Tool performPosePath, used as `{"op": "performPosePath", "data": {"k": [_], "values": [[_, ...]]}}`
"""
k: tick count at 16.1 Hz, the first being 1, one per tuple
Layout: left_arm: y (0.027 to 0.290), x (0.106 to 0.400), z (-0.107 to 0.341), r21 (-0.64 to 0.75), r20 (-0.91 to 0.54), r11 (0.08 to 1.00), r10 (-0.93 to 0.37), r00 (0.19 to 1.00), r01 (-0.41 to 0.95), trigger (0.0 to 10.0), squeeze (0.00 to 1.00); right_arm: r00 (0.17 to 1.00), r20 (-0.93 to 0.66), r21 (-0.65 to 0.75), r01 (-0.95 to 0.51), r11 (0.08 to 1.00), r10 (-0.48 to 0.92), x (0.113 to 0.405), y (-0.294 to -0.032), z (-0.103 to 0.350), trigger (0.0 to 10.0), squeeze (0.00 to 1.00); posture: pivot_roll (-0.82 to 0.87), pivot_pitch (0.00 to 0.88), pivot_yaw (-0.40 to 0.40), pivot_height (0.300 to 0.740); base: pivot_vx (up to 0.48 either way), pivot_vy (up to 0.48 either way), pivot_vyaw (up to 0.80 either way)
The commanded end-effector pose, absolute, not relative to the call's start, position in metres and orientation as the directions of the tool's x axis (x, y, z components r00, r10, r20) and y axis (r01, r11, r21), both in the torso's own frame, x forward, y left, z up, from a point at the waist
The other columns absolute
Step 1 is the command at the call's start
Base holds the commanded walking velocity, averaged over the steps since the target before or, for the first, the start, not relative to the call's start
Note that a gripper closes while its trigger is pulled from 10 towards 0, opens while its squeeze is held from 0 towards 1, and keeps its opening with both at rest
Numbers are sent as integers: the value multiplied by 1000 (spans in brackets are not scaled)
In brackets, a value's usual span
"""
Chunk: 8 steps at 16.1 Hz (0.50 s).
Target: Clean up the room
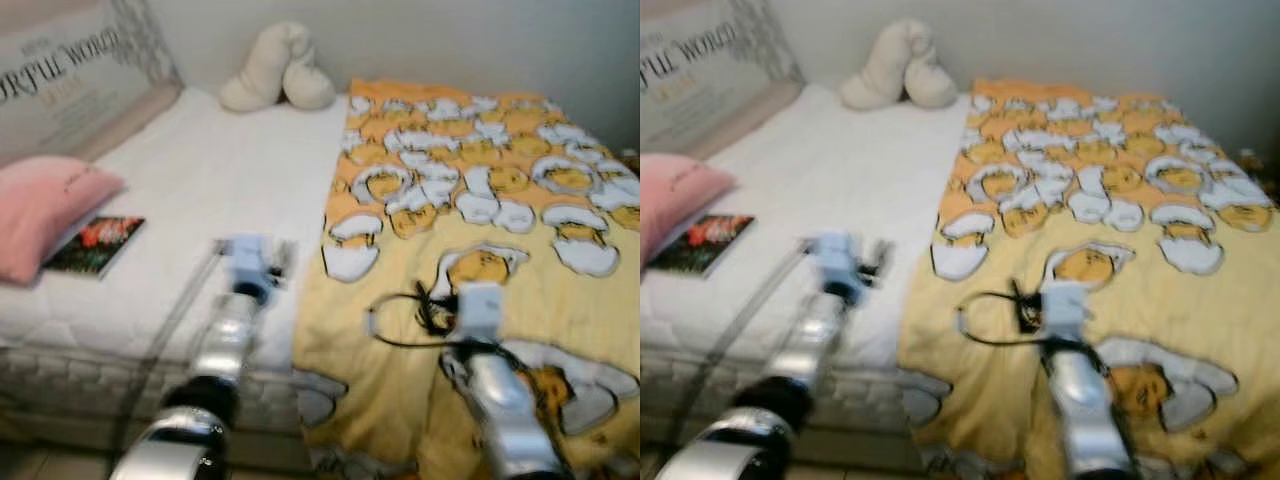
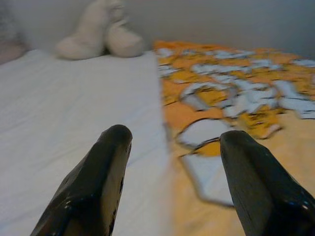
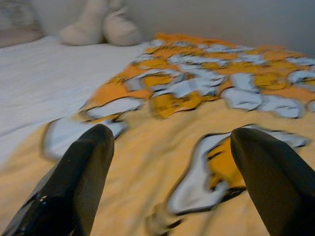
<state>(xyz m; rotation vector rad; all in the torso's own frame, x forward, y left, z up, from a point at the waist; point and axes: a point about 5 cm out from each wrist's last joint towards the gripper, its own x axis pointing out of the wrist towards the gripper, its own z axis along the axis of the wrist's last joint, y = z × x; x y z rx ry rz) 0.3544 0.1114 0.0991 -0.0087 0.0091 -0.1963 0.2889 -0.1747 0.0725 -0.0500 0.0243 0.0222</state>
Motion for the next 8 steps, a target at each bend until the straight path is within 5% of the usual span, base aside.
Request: {"op": "performPosePath", "data": {"k": [1, 3, 8], "values": [[118, 360, 107, 34, 16, 977, -213, 977, 212, 10000, 0, 1000, 16, -50, 12, 999, -11, 291, -175, 80, 10000, 0, -32, 0, 36, 731, 480, 0, 0], [106, 361, 106, 90, -20, 954, -284, 958, 285, 10000, 0, 993, -14, -113, 119, 986, -121, 282, -192, 75, 10000, 0, -43, 0, 33, 731, 480, 0, 0], [85, 369, 100, 191, -208, 903, -345, 915, 384, 10000, 0, 974, -130, -144, 168, 975, -187, 240, -209, 49, 10000, 0, -119, 42, 31, 731, 0, 0, -635]]}}
